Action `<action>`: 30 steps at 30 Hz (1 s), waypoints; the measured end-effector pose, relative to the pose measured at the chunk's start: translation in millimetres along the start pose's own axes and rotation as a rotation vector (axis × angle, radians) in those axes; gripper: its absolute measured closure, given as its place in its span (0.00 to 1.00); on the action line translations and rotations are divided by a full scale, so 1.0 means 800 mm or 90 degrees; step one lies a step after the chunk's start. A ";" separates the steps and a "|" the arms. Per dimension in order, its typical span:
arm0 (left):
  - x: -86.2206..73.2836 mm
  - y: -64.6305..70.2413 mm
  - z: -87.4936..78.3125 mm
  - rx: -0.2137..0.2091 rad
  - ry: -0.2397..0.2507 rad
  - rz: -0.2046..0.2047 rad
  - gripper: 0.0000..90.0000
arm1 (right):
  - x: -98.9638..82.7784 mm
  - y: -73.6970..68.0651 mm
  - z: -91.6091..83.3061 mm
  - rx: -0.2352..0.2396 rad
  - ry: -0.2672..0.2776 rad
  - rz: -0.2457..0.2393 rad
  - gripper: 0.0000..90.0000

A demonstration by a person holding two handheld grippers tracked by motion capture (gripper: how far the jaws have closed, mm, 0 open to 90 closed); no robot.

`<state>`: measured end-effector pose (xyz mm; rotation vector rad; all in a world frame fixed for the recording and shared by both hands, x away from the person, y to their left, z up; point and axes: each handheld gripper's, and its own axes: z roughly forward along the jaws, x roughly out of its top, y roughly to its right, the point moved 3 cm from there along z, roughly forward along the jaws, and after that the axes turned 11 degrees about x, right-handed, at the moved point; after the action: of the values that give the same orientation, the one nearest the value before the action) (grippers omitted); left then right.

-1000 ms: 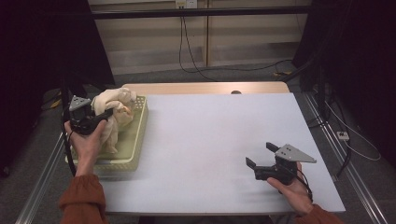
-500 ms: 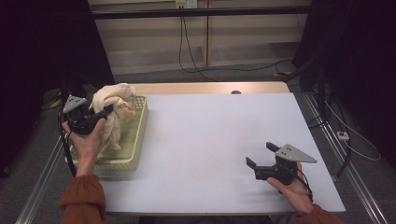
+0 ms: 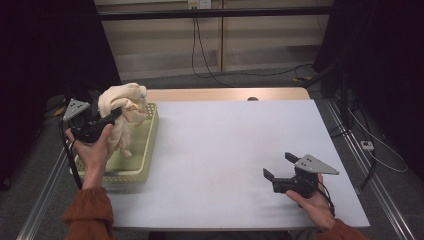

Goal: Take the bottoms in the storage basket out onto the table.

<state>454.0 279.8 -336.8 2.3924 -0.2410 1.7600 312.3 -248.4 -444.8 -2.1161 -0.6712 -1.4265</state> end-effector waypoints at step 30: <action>0.033 0.010 -0.030 -0.023 0.044 0.003 0.74 | 0.001 -0.001 0.001 0.002 0.003 0.002 0.04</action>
<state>437.6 276.2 -304.5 2.3033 -0.2675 1.8216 312.3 -247.5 -444.4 -2.1096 -0.6668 -1.4274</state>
